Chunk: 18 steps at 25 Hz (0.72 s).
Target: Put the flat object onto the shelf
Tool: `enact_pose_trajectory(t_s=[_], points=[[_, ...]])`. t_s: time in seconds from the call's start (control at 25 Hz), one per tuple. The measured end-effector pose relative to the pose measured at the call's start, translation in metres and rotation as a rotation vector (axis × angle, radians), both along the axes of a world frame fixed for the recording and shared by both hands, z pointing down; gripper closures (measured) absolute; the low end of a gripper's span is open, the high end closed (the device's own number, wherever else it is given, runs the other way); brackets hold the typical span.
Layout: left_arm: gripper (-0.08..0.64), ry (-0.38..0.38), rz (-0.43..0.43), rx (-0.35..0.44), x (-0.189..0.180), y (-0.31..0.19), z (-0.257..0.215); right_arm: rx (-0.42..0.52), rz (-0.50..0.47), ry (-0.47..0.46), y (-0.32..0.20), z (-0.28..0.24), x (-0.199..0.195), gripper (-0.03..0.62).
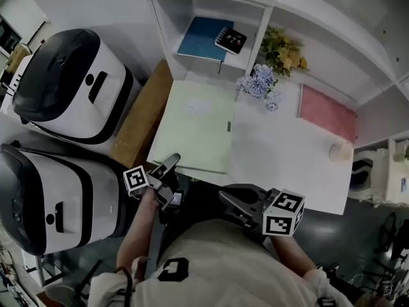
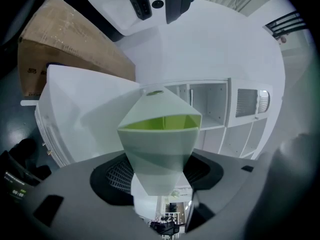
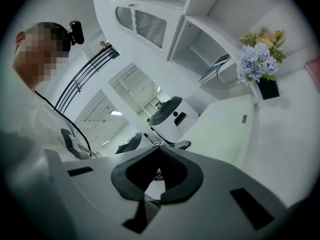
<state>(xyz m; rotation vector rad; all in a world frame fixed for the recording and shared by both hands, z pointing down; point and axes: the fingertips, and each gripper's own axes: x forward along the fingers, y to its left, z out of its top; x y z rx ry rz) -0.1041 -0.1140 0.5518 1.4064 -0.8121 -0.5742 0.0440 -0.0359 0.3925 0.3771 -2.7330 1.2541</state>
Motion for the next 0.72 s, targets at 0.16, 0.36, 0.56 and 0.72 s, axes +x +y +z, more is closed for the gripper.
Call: enact_pose_trajectory(t_s=[0.16,0.36,0.56,0.72], points=[[0.264,0.030,0.039,0.002,-0.006,-0.013,0.003,-0.005,0.060,0.011,-0.013,-0.002,-0.012,0.571],[0.263,0.056,0.094,0.006,-0.011,-0.027,0.006,0.009,0.069,0.049,-0.017,-0.003,-0.036,0.571],[0.264,0.087,0.147,0.012,-0.009,-0.028,0.011,0.012,0.088,0.072,-0.020,-0.002,-0.052,0.571],[0.264,0.103,0.169,0.014,-0.011,-0.027,0.013,0.013,0.104,0.088,-0.021,-0.002,-0.060,0.571]])
